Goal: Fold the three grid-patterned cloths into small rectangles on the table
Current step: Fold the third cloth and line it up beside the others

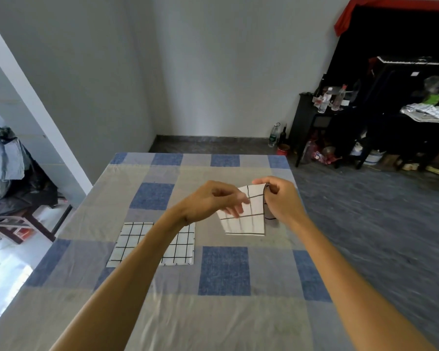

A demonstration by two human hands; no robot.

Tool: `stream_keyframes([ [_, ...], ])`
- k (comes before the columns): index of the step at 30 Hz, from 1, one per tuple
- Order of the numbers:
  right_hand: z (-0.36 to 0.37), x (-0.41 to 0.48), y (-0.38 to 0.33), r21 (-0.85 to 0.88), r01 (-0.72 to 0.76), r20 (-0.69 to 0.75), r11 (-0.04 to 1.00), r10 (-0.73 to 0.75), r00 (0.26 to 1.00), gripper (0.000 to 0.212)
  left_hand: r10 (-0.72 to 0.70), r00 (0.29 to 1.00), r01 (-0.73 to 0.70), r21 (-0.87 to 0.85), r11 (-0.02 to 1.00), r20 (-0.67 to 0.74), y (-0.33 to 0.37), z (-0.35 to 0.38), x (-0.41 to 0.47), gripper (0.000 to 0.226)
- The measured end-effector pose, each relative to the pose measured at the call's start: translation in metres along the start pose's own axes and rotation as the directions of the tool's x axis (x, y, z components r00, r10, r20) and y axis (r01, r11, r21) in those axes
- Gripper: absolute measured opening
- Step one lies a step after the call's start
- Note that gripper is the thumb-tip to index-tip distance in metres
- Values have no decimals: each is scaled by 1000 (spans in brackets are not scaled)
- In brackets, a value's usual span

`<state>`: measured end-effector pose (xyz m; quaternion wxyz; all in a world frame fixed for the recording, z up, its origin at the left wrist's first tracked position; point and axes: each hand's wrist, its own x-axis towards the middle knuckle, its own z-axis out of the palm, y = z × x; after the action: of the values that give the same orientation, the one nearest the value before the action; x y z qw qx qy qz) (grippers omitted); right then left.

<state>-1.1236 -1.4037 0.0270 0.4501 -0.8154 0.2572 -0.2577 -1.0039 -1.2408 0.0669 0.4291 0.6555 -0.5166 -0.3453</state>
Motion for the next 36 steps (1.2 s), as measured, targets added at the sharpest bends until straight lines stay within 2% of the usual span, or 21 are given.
stream_keyframes([
  [1, -1, -1, -3, 9, -1, 19, 1000, 1, 1000, 29, 15, 990, -7, 52, 999, -142, -2, 3, 3, 23],
  [3, -4, -3, -5, 20, 16, 80, 1000, -18, 997, 26, 86, 915, 29, 278, 960, -394, -13, 5, 9, 19],
  [5, -6, -4, -6, 37, 40, 154, 999, -46, 987, 26, 131, 876, 79, 406, 910, -464, -21, 7, 11, 26],
  [9, -6, -7, -7, 114, 44, 217, 993, -68, 974, 28, 132, 903, 94, 487, 868, -409, -27, 16, 15, 31],
  [16, -3, -8, -11, 154, 101, 169, 983, -127, 977, 32, 154, 893, 35, 407, 913, -423, -32, 23, 11, 19],
  [21, -3, -7, -12, 295, -30, 139, 955, -12, 990, 31, 166, 873, 46, 416, 908, -459, -33, 18, 9, 16],
  [28, 0, -6, -9, 123, 82, 104, 989, -95, 990, 7, 175, 847, 47, 398, 916, -502, -28, 17, 7, 12],
  [36, -4, -5, -9, 89, 135, -45, 987, -131, 990, 14, 153, 847, 65, 384, 921, -509, -38, 16, -3, 13],
])
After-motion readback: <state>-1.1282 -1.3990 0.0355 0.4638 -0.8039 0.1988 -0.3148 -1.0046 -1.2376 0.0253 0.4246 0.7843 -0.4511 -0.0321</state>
